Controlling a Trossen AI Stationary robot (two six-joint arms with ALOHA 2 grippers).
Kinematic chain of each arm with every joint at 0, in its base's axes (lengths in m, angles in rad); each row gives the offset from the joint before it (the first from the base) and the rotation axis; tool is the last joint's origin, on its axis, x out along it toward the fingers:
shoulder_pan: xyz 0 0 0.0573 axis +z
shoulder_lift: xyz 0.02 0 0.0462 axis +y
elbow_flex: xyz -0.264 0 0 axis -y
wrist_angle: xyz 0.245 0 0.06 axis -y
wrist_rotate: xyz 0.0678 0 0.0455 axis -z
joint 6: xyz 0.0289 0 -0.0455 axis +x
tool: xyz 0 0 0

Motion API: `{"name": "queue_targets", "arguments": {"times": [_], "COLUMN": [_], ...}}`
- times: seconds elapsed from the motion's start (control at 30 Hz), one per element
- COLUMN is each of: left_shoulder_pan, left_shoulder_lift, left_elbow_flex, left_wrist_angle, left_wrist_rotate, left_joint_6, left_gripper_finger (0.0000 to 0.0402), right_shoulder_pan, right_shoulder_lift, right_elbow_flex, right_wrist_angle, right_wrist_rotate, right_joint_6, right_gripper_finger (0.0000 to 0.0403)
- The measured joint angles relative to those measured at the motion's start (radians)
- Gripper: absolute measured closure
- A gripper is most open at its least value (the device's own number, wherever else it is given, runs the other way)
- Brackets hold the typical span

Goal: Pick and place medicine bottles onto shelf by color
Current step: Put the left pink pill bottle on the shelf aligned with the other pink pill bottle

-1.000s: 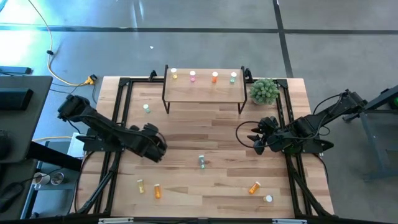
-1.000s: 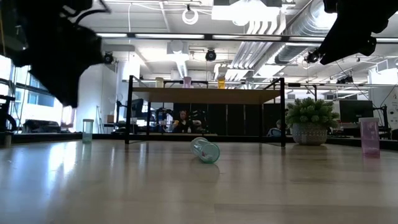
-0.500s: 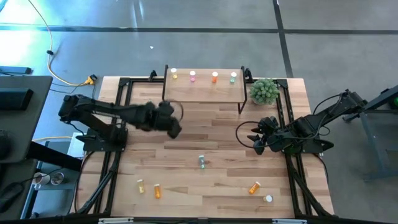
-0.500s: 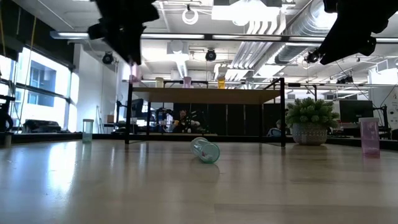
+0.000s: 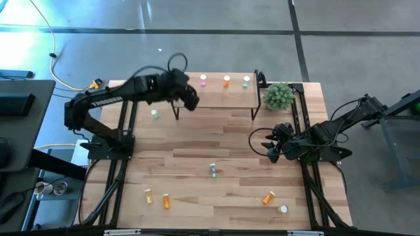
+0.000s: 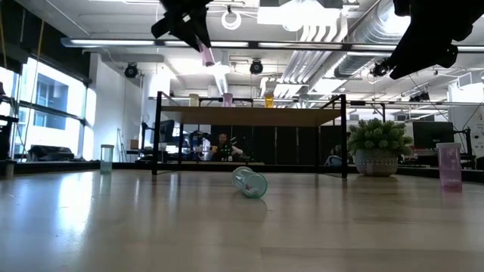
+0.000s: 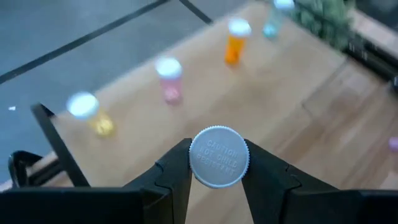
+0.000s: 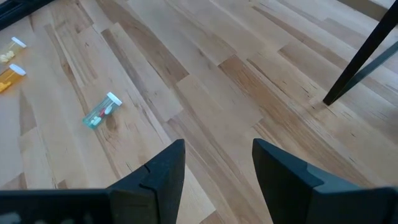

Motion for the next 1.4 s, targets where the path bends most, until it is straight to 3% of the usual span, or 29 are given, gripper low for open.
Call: {"name": "queue_targets", "arguments": {"times": [0.2, 0.57, 1.4], "left_shoulder_pan": [0.093, 0.111, 0.126], "left_shoulder_lift": [0.038, 0.186, 0.366], "left_elbow_flex": [0.088, 0.180, 0.184], "left_wrist_angle": [0.000, -0.015, -0.065], "left_wrist_rotate": [0.083, 0.133, 0.164], "left_joint_6": [0.033, 0.126, 0.167], "left_gripper_finger": [0.0288, 0.0288, 0.0288], "right_shoulder_pan": [0.000, 0.000, 0.000], "right_shoulder_lift": [0.000, 0.000, 0.000], "right_elbow_flex": [0.000, 0.000, 0.000], "right_wrist_angle": [0.000, 0.000, -0.019], "right_wrist_rotate": [0.000, 0.000, -0.007], "right_joint_6": [0.000, 0.010, 0.000], "right_gripper_finger": [0.0224, 0.0224, 0.0224]}}
